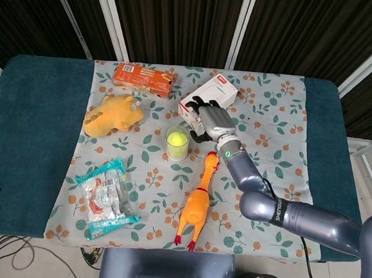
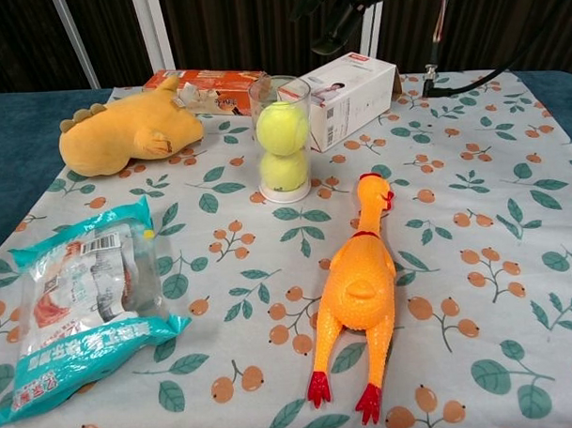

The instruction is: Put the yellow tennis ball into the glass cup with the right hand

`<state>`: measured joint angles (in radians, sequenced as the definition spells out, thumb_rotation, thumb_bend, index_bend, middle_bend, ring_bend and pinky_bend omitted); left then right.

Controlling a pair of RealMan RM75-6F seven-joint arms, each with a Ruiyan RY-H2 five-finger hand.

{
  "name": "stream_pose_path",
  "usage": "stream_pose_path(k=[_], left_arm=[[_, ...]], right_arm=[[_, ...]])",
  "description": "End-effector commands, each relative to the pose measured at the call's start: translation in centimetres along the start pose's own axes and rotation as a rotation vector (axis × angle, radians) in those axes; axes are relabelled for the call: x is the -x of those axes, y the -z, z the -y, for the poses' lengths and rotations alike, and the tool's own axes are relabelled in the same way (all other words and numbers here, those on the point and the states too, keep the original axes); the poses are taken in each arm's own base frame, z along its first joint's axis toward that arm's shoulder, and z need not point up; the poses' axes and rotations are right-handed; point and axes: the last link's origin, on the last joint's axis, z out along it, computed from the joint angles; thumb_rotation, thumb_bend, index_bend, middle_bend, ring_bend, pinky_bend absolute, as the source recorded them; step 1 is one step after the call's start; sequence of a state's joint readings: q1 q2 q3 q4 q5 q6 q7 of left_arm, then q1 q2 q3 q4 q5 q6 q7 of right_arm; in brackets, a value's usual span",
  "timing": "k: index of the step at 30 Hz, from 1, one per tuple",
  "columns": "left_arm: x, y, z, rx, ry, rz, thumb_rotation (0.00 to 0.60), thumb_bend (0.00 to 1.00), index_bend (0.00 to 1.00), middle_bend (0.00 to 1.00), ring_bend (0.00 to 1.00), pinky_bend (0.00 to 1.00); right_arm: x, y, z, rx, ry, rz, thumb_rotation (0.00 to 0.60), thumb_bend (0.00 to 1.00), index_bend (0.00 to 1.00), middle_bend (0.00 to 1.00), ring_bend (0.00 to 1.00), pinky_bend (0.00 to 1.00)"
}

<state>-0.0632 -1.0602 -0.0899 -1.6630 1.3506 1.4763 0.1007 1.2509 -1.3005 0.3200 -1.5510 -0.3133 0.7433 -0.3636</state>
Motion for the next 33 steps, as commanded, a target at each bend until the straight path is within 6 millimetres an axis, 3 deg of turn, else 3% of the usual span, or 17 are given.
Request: stream_pose_path(k=[1, 5, 8, 15, 20, 26, 33], left_arm=[[0.0, 0.0, 0.0, -0.002, 0.000, -0.001, 0.600, 0.08, 0.09, 0.00, 0.00, 0.04], [0.0, 0.0, 0.1, -0.007, 0.000, -0.001, 0.600, 0.08, 0.09, 0.00, 0.00, 0.04], [0.0, 0.0, 0.1, -0.007, -0.001, -0.002, 0.600, 0.08, 0.09, 0.00, 0.00, 0.04], [0.2, 0.1, -0.3, 0.005, -0.013, 0.003, 0.600, 0.08, 0.09, 0.00, 0.00, 0.04], [0.4, 0.1, -0.6, 0.017, -0.015, -0.007, 0.600, 0.08, 0.09, 0.00, 0.00, 0.04], [0.4, 0.0, -0.8, 0.031, -0.004, -0.022, 0.600, 0.08, 0.09, 0.00, 0.00, 0.04], [0.5, 0.2, -1.1, 0.056, 0.002, -0.032, 0.600, 0.08, 0.09, 0.00, 0.00, 0.04]], right_arm=[[-1.3, 0.7, -0.8, 0.011, -0.012, -0.028, 0.600, 0.50, 0.18, 0.06, 0.16, 0.00], [-3.3, 2.3, -2.7, 0.031, 0.021, -0.094, 0.600, 0.50, 0.16, 0.04, 0.11, 0.00], [-4.7, 4.6, -5.4, 0.056, 0.102, -0.185, 0.600, 0.50, 0.13, 0.03, 0.07, 0.00], [-5.0, 12.1, -12.1, 0.128, 0.225, -0.320, 0.600, 0.47, 0.10, 0.02, 0.06, 0.00], [-4.1, 18.3, -16.0, 0.159, 0.284, -0.404, 0.600, 0.42, 0.09, 0.02, 0.06, 0.00], [-2.4, 24.0, -19.0, 0.206, 0.345, -0.460, 0.600, 0.42, 0.09, 0.02, 0.06, 0.00], [1.2, 29.2, -21.6, 0.272, 0.402, -0.425, 0.600, 0.42, 0.09, 0.02, 0.06, 0.00]])
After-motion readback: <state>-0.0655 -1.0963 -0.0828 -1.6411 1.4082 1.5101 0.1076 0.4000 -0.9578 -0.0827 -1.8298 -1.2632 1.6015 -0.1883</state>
